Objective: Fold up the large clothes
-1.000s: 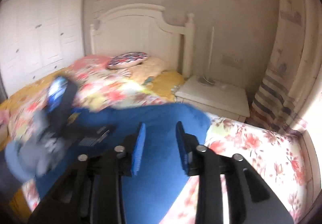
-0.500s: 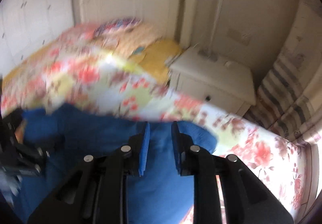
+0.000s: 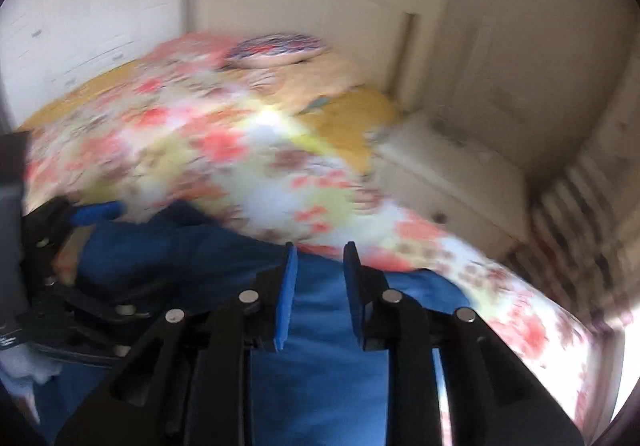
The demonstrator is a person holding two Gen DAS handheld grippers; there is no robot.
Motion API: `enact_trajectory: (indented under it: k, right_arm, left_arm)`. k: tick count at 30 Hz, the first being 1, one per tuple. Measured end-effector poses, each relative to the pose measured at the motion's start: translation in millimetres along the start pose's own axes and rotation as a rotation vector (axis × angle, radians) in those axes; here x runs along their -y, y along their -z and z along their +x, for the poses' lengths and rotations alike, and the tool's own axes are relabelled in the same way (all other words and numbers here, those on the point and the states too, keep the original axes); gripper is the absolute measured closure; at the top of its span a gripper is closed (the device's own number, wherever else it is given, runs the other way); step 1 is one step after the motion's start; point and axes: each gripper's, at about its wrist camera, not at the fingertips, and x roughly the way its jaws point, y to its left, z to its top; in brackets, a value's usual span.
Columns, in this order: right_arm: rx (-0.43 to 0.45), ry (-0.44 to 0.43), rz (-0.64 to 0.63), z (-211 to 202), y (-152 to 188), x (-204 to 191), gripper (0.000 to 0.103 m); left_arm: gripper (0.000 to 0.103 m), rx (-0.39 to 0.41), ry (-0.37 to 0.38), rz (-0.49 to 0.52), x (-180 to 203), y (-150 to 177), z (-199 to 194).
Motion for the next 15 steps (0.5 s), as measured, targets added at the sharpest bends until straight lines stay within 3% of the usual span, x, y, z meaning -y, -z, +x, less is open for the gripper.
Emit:
enact_trajectory:
  k: [2, 3, 6, 10, 12, 15]
  right_arm:
    - [-0.128, -0.004, -0.039, 32.9, 10.0, -8.3, 0.079]
    - [-0.137, -0.031, 0.001, 40.0, 13.8, -2.8, 0.078]
    - [-0.106, -0.004, 0.044, 23.7, 13.7, 6.7, 0.075]
    - [0.017, -0.021, 0.02, -24.9, 10.3, -5.4, 0.075]
    - [0.06, -0.068, -0.007, -40.9, 0.1, -19.8, 0.075]
    - [0.047, -0.133, -0.118, -38.1, -16.8, -60.3, 0.075]
  left_arm:
    - [0.004, -0.001, -0.01, 0.009, -0.2, -0.7, -5.5]
    - [0.004, 0.004, -0.014, 0.017, -1.5, -0.2, -12.3]
    - [0.004, 0.12, -0.023, -0.018, -17.9, 8.6, -68.0]
    - [0.004, 0.231, 0.061, -0.047, -31.8, 46.7, -151.0]
    - [0.004, 0.217, 0.101, -0.021, -24.0, 65.1, -164.1]
    - [0.004, 0.147, 0.116, 0.049, 0.1, 93.8, -161.7]
